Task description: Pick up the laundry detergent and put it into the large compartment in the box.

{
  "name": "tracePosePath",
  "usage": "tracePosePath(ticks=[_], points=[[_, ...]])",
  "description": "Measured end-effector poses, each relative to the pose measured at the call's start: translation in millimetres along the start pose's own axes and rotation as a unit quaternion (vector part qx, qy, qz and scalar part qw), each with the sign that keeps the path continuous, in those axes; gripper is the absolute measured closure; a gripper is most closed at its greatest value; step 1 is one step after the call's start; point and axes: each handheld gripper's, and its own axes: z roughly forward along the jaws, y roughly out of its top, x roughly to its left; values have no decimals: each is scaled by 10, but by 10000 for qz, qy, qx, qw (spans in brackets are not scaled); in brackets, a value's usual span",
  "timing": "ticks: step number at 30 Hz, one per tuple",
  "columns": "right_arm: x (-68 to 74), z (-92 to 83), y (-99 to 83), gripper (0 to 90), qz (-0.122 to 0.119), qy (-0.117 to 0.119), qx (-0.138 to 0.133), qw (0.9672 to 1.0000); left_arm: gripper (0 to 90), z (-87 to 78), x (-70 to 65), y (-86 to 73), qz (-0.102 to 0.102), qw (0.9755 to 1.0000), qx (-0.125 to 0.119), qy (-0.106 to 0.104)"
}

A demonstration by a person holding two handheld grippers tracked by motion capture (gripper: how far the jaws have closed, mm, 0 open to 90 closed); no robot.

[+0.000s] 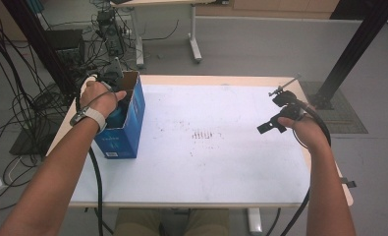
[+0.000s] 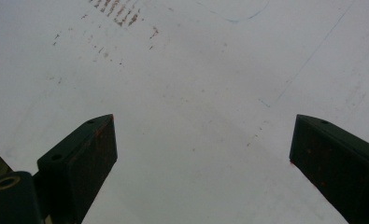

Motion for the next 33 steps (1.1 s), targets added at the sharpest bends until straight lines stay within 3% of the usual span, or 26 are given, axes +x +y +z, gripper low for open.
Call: tracePosePath(ticks=[33], points=[[36,-49,40,74,-32,-47,5,10000,372,2,36,-4,-12,10000,0,-43]])
